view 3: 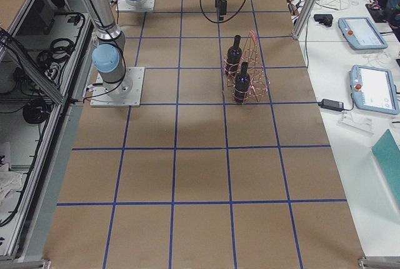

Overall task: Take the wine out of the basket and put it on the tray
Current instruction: 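Open the left gripper and raise it away from the bottle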

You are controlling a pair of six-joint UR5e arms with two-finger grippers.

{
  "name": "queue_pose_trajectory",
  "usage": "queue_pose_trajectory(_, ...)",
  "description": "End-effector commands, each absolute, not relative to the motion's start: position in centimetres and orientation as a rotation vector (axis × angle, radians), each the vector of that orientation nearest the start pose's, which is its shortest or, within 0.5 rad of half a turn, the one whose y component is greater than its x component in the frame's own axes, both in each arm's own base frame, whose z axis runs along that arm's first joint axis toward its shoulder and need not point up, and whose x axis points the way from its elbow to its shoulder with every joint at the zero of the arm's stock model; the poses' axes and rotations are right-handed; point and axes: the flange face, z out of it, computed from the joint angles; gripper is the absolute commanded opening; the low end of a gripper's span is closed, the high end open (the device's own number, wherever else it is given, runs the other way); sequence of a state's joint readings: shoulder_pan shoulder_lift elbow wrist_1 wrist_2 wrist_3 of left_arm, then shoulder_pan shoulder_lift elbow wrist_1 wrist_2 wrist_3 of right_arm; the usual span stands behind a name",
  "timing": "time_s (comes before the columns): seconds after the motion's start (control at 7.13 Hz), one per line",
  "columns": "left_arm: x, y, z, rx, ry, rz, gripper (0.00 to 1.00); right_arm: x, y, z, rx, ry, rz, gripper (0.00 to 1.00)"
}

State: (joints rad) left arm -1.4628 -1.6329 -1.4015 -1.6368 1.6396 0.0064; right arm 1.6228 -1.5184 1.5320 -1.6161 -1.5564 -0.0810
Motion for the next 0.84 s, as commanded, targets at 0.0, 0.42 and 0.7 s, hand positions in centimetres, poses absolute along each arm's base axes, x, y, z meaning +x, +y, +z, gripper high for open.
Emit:
queue_pose_trajectory(0.0, -14.8, -49.0, 52.5, -0.233, 3.066, -0.017, 1.0, 16.1, -50.5, 49.2, -0.221, 3.112, -0.07, 1.0)
queue_pose_trajectory(0.42, -15.2, -47.4, 53.1, -0.197, 3.074, -0.03, 1.0, 16.0, -50.3, 49.3, -0.224, 3.126, -0.065, 1.0)
queue_pose_trajectory(0.7, -14.7, -47.9, 52.3, -0.183, 3.077, -0.045, 1.0, 16.1, -50.4, 49.2, -0.226, 3.124, -0.06, 1.0)
